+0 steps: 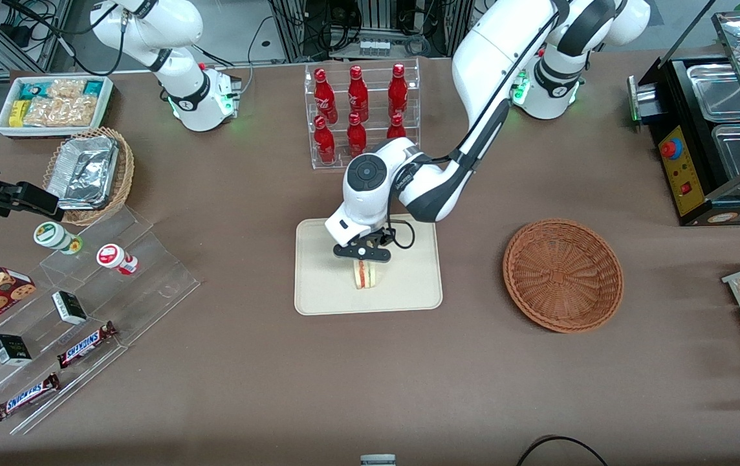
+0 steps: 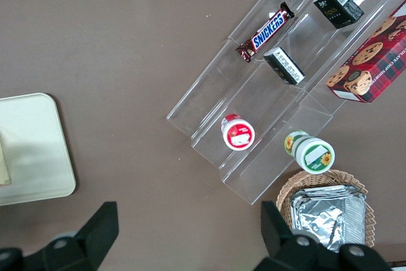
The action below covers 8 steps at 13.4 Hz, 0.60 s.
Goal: Place sandwich from basket to tray
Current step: 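Lower the sandwich onto the tray and open the left gripper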
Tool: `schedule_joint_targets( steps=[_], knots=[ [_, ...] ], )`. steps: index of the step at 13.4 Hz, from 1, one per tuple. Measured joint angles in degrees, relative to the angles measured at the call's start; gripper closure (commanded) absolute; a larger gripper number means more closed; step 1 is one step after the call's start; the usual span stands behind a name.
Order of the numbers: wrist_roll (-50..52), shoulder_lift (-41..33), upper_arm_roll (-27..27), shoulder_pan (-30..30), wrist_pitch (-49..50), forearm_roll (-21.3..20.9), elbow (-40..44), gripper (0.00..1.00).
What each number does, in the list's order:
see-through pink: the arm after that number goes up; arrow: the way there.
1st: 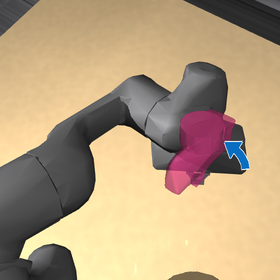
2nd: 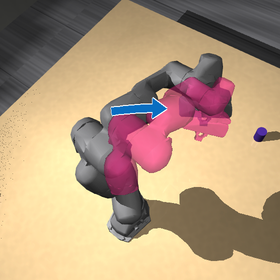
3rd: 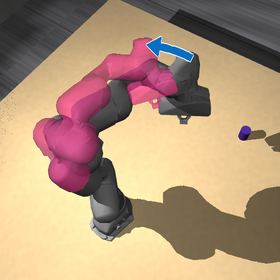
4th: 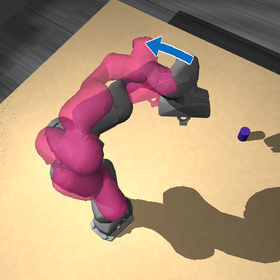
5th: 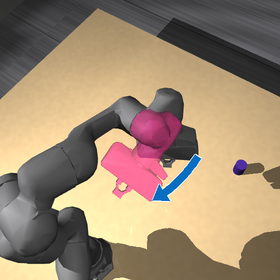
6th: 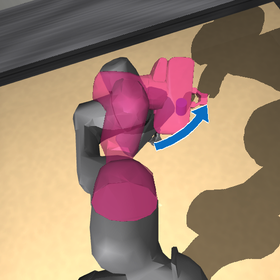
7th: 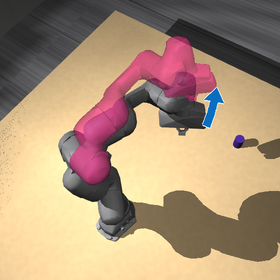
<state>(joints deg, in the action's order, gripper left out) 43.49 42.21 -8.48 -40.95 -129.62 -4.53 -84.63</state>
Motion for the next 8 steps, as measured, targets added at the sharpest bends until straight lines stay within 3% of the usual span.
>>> schedule_joint_targets(
  steps=[8],
  knots=[
    [6.4, -4.6, 0.9, 0.5, 0.0, 0.1, 2.8, 0.0]
  ],
)
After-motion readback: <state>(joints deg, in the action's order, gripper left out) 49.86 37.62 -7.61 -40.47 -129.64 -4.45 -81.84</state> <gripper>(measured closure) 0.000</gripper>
